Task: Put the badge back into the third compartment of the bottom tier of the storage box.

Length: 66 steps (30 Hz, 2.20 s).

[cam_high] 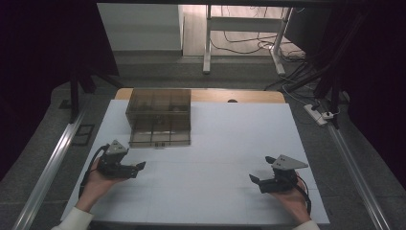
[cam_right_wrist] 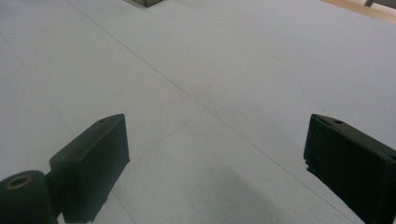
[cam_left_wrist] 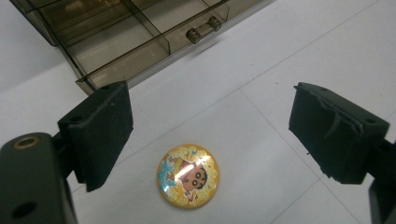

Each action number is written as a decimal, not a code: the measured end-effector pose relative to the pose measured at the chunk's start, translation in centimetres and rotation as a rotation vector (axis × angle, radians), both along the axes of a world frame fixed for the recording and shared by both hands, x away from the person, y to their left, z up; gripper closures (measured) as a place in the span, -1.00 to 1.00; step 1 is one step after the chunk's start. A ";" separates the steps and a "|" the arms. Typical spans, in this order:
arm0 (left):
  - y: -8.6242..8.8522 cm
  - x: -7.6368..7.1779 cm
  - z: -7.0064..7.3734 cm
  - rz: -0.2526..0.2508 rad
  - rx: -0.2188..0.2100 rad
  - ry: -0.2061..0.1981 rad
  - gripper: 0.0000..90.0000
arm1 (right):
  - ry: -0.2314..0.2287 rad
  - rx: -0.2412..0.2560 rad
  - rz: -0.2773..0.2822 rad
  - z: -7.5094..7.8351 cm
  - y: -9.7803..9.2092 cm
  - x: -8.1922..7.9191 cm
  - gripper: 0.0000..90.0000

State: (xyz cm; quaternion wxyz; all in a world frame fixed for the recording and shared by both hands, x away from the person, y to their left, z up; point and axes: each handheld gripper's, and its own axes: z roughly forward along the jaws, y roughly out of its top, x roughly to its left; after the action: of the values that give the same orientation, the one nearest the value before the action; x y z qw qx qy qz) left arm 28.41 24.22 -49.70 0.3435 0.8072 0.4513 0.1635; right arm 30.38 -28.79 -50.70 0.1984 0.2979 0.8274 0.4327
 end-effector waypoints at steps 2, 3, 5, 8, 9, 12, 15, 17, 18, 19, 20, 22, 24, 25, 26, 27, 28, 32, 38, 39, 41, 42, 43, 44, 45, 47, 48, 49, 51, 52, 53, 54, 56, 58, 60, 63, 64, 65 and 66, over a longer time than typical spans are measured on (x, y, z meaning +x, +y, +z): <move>0.0 0.4 0.1 -0.011 0.011 0.007 -0.68 | -0.001 -0.009 0.001 0.0 0.1 0.1 -0.86; 0.0 0.7 0.1 -0.016 0.021 0.011 -0.68 | -0.001 -0.009 0.001 0.0 0.1 0.1 -0.86; 0.0 1.3 0.1 -0.020 0.039 0.024 -0.68 | 0.001 -0.003 0.002 -0.1 0.1 0.1 -0.86; 0.0 2.2 0.2 -0.031 0.054 0.042 -0.68 | 0.009 -0.004 -0.001 -0.1 0.1 0.2 -0.86; 0.0 2.8 0.2 -0.038 0.066 0.057 -0.68 | 0.010 -0.005 -0.002 -0.1 0.1 0.2 -0.86; 0.0 3.1 0.1 -0.041 0.074 0.069 -0.67 | 0.007 -0.009 -0.006 -0.1 0.0 0.1 -0.86; -0.1 3.2 -0.5 -0.063 0.101 0.102 -0.67 | 0.007 -0.018 -0.006 -0.1 0.0 0.0 -0.86; -0.1 3.2 -0.6 -0.061 0.108 0.102 -0.66 | 0.004 -0.016 -0.006 -0.1 0.0 0.0 -0.86; -0.2 3.1 -0.7 -0.058 0.113 0.103 -0.66 | 0.004 -0.016 -0.006 -0.1 0.0 0.0 -0.86; -0.1 3.1 -0.9 -0.059 0.116 0.107 -0.65 | 0.006 -0.018 -0.007 -0.1 0.0 0.0 -0.86; -0.1 3.1 -1.0 -0.060 0.118 0.112 -0.64 | 0.006 -0.022 -0.007 -0.1 0.0 0.0 -0.86; 0.0 3.0 -1.2 -0.065 0.124 0.122 -0.64 | 0.003 -0.024 -0.003 -0.1 0.1 0.0 -0.86; 0.0 3.0 -1.4 -0.071 0.134 0.136 -0.64 | 0.001 -0.026 -0.002 -0.1 0.1 0.0 -0.86; 0.0 3.0 -1.6 -0.076 0.138 0.144 -0.64 | 0.001 -0.026 -0.002 -0.1 0.1 0.0 -0.86; -0.1 3.0 -1.7 -0.079 0.143 0.152 -0.64 | 0.002 -0.024 -0.003 -0.1 0.0 0.0 -0.86; -0.1 3.0 -1.8 -0.085 0.149 0.160 -0.64 | 0.002 -0.024 -0.004 -0.1 0.0 0.0 -0.86; -0.2 3.0 -2.1 -0.092 0.166 0.174 -0.64 | 0.002 -0.024 -0.004 -0.1 0.0 0.0 -0.86; -0.2 2.8 -2.3 -0.105 0.172 0.188 -0.63 | 0.002 -0.026 -0.005 -0.1 0.0 0.0 -0.86; 0.1 2.2 -2.8 -0.111 0.191 0.203 -0.54 | 0.002 -0.030 0.006 -0.1 0.1 0.0 -0.86; 0.1 2.2 -2.8 -0.109 0.195 0.203 -0.53 | 0.001 -0.031 0.006 -0.1 0.1 0.0 -0.86; 0.2 2.2 -2.8 -0.105 0.196 0.203 -0.51 | 0.001 -0.032 0.006 -0.1 0.1 0.0 -0.86; 0.2 2.2 -2.8 -0.105 0.198 0.203 -0.47 | 0.002 -0.032 0.005 -0.1 0.1 0.0 -0.86; 0.2 2.2 -2.9 -0.104 0.200 0.204 -0.47 | 0.002 -0.032 0.005 -0.1 0.1 0.0 -0.86; 0.2 2.2 -2.9 -0.105 0.203 0.204 -0.45 | 0.004 -0.033 0.004 -0.1 0.1 0.0 -0.86; 0.1 2.2 -2.9 -0.107 0.205 0.205 -0.43 | 0.004 -0.035 0.006 -0.1 0.1 0.0 -0.86; 0.1 2.2 -3.0 -0.109 0.212 0.210 -0.37 | 0.009 -0.029 0.009 -0.1 0.1 0.0 -0.86; 0.2 2.2 -3.1 -0.110 0.205 0.214 -0.33 | 0.008 -0.024 0.008 -0.1 0.1 0.0 -0.86; 0.2 2.2 -3.1 -0.116 0.200 0.216 -0.33 | 0.008 -0.024 0.008 -0.1 0.1 0.0 -0.86; 0.3 2.2 -3.0 -0.124 0.187 0.227 -0.16 | 0.007 -0.021 0.009 0.0 0.1 0.0 -0.86; 0.3 2.2 -3.0 -0.121 0.184 0.235 -0.12 | 0.008 -0.023 0.009 0.0 0.1 0.0 -0.86; 0.3 2.1 -2.9 -0.120 0.187 0.240 -0.10 | 0.008 -0.026 0.007 -0.1 0.1 0.0 -0.86; 0.3 2.1 -2.9 -0.117 0.185 0.245 -0.08 | 0.009 -0.026 0.007 -0.1 0.1 0.0 -0.86; 0.4 2.1 -2.8 -0.114 0.186 0.253 -0.05 | 0.008 -0.024 0.008 0.0 0.1 0.0 -0.86; 0.5 2.2 -2.8 -0.112 0.186 0.257 -0.04 | 0.006 -0.026 0.008 0.0 0.1 0.0 -0.86; 0.5 2.1 -2.8 -0.111 0.188 0.257 -0.03 | 0.007 -0.026 0.007 0.0 0.1 0.0 -0.86; 0.4 2.0 -2.7 -0.109 0.195 0.255 0.03 | 0.007 -0.032 0.006 0.0 0.1 0.0 -0.86; 0.3 1.9 -2.7 -0.107 0.199 0.252 0.03 | 0.008 -0.033 0.007 0.0 0.1 0.0 -0.86; 0.3 1.9 -2.7 -0.106 0.204 0.245 0.03 | 0.006 -0.033 0.007 -0.1 0.1 0.0 -0.86; 0.2 1.8 -2.7 -0.108 0.210 0.240 0.04 | 0.007 -0.034 0.008 0.0 0.1 0.0 -0.86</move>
State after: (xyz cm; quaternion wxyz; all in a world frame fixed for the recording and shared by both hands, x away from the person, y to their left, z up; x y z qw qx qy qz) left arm 30.22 24.46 -52.40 0.2091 0.8754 0.4257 0.0935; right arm 30.33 -28.66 -50.74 0.1991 0.2926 0.8366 0.4182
